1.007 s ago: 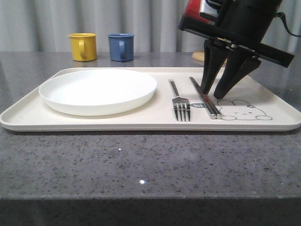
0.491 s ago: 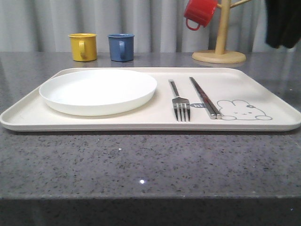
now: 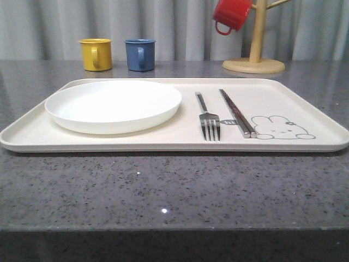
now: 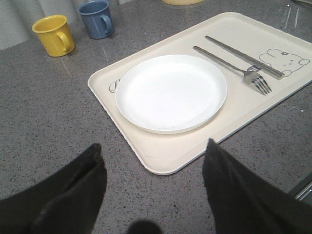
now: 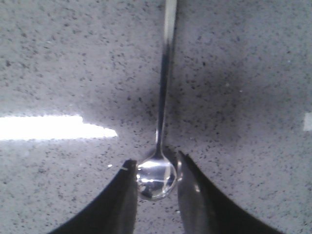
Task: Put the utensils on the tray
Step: 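Raise the right gripper and reach toward the steel spoon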
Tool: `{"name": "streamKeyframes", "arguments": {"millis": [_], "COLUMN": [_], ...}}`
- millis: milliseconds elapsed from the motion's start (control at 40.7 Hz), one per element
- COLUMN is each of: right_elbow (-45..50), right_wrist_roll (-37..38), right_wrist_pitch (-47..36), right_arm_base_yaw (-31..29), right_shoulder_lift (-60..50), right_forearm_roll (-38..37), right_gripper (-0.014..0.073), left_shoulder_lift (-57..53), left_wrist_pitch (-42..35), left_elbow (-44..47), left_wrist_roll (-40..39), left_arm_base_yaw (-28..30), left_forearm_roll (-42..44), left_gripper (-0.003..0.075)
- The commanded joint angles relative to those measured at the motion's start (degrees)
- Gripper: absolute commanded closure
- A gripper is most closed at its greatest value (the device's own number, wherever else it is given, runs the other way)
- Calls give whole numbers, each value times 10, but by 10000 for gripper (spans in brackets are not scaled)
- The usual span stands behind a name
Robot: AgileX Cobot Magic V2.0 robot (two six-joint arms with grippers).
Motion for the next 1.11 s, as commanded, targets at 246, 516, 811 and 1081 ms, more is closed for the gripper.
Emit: {"name": "streamKeyframes", "arguments": {"millis": [246,516,811,1081], "right_elbow": [-12,-13,-14,-16], "right_wrist_roll": [-22,-22,-22,-22], "right_wrist_pitch": [6,-20,-26,-17], "right_arm_base_yaw": [-6,-6,-6,-6], "right_shoulder_lift": [41,87,103,102], "right_forearm_roll": [-2,-15,-14,-12], "right_gripper": [347,347,442,601], "left_shoulder_lift": [3,3,3,3], "left_wrist_pitch": [-45,-45,-45,-45], "left_elbow": [-16,-16,-16,-16], "left_wrist_roll": [-6,-6,-6,-6], "left_arm_base_yaw": [-3,-3,-3,-3], "left_forearm_roll": [-9,-9,-9,-9], "left_gripper": [298,298,298,298]}}
